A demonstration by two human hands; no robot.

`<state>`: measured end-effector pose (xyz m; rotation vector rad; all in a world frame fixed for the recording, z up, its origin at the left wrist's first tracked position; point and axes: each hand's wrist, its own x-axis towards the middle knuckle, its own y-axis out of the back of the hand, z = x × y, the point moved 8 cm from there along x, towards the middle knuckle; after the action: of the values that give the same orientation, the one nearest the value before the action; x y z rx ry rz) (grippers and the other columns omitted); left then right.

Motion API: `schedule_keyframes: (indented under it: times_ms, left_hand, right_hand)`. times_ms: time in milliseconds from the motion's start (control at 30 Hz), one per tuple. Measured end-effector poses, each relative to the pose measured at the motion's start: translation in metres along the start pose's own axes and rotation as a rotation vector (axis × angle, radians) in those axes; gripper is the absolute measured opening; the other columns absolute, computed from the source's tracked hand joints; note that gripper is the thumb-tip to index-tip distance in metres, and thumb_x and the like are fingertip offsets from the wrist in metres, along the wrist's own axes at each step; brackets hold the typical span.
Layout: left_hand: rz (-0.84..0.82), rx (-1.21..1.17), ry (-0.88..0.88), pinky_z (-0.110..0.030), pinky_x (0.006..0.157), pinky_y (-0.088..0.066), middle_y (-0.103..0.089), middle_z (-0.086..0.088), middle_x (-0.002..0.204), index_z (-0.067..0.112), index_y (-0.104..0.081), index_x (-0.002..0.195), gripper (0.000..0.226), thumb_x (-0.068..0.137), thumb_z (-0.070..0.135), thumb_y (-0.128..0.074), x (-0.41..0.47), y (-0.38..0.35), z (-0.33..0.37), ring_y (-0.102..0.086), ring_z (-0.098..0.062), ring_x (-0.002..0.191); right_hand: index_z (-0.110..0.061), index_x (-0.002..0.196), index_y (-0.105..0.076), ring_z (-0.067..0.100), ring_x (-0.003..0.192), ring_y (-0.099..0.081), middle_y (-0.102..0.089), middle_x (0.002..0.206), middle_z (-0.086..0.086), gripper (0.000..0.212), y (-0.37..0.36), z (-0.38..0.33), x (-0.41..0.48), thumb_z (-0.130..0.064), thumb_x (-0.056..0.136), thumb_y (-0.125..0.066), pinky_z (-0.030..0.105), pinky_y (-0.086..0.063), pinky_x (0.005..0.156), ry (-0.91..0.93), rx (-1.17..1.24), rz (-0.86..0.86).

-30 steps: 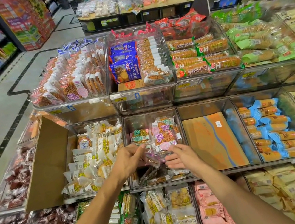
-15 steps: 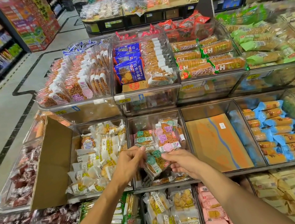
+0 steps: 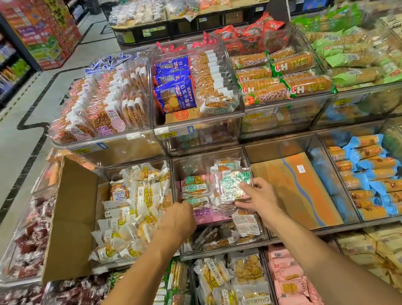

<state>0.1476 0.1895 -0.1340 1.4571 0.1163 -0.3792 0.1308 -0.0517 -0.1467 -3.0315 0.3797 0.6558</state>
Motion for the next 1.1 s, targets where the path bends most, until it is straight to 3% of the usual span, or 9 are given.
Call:
schedule_keyframes:
  times_ms: [100,200,367,500,633,767,933,1000,1100]
  left_hand:
    - [-0.100,0.025,0.016,-0.024,0.061,-0.052,-0.058,0.003,0.078,0.013,-0.060,0.096,0.023,0.101,0.034,-0.067,0.000,-0.008,0.013,-0.060,-0.012,0.067]
    - [-0.120,-0.015,0.080,-0.029,0.076,-0.060,-0.067,0.000,0.086,0.009,-0.066,0.098,0.030,0.093,0.037,-0.075,0.007,-0.007,0.011,-0.067,-0.017,0.076]
    - [-0.031,-0.058,0.134,-0.037,0.077,-0.065,-0.075,-0.006,0.095,0.007,-0.073,0.104,0.009,0.095,0.006,-0.072,0.009,-0.005,0.010,-0.074,-0.022,0.083]
    - [0.056,-0.449,0.111,-0.028,0.056,-0.062,-0.075,-0.002,0.091,0.016,-0.067,0.098,0.018,0.090,0.003,-0.077,0.004,0.013,-0.005,-0.074,-0.015,0.068]
    - [0.045,-1.105,0.046,-0.027,0.045,-0.054,-0.075,-0.025,0.090,-0.004,-0.066,0.106,0.026,0.084,-0.010,-0.077,-0.015,0.049,-0.015,-0.071,-0.012,0.058]
    - [0.040,-1.382,0.022,-0.026,0.047,-0.054,-0.072,-0.032,0.099,-0.007,-0.066,0.109,0.033,0.079,-0.002,-0.078,-0.023,0.050,-0.008,-0.065,-0.019,0.054]
    - [0.345,-1.539,0.109,-0.036,0.053,-0.059,-0.073,-0.027,0.099,0.003,-0.066,0.102,0.022,0.085,0.006,-0.080,-0.022,0.025,-0.008,-0.064,-0.029,0.056]
    - [0.392,-1.520,0.142,-0.040,0.056,-0.063,-0.073,-0.023,0.093,0.002,-0.062,0.106,0.024,0.089,0.006,-0.078,-0.027,0.017,0.000,-0.068,-0.031,0.058]
    - [0.291,-1.493,0.109,-0.045,0.055,-0.063,-0.075,-0.020,0.080,0.003,-0.055,0.112,0.027,0.094,0.009,-0.075,-0.030,0.010,0.024,-0.071,-0.039,0.060]
  right_hand:
    - [-0.012,0.146,-0.050,0.025,0.082,-0.080,-0.062,0.108,-0.004,0.056,0.000,0.010,-0.003,-0.033,0.099,-0.071,0.062,-0.054,0.099,-0.043,-0.005,-0.025]
    - [-0.009,0.138,-0.056,0.028,0.082,-0.080,-0.063,0.115,-0.003,0.050,0.001,0.020,-0.005,-0.029,0.097,-0.074,0.061,-0.055,0.098,-0.058,0.042,-0.026]
    - [-0.004,0.120,-0.059,0.034,0.087,-0.078,-0.059,0.104,0.002,0.037,0.004,0.019,-0.009,-0.027,0.096,-0.076,0.050,-0.062,0.091,-0.066,0.062,-0.037]
    - [-0.010,0.123,-0.054,0.029,0.088,-0.078,-0.063,0.111,0.004,0.037,0.003,0.022,-0.008,-0.029,0.098,-0.073,0.039,-0.063,0.083,-0.072,-0.055,-0.043]
    - [-0.016,0.144,-0.045,0.024,0.106,-0.067,-0.057,0.123,0.001,0.051,-0.005,0.017,-0.008,-0.025,0.100,-0.068,0.053,-0.058,0.097,-0.013,-0.241,-0.026]
    - [-0.018,0.156,-0.037,0.028,0.124,-0.063,-0.042,0.154,0.002,0.062,-0.025,0.023,-0.016,-0.011,0.101,-0.065,0.050,-0.057,0.102,-0.139,0.059,-0.217]
    - [-0.019,0.127,-0.054,0.028,0.121,-0.066,-0.054,0.142,0.014,0.018,-0.040,0.024,-0.031,-0.018,0.110,-0.049,0.048,-0.060,0.095,-0.227,0.436,-0.328]
    - [-0.022,0.136,-0.055,0.027,0.124,-0.065,-0.054,0.146,0.014,0.028,-0.042,0.023,-0.032,-0.026,0.108,-0.055,0.048,-0.060,0.096,-0.229,0.479,-0.328]
    - [-0.013,0.160,-0.031,0.025,0.125,-0.060,-0.038,0.159,0.010,0.080,-0.035,0.025,-0.029,-0.028,0.095,-0.075,0.041,-0.062,0.091,-0.216,0.460,-0.244]
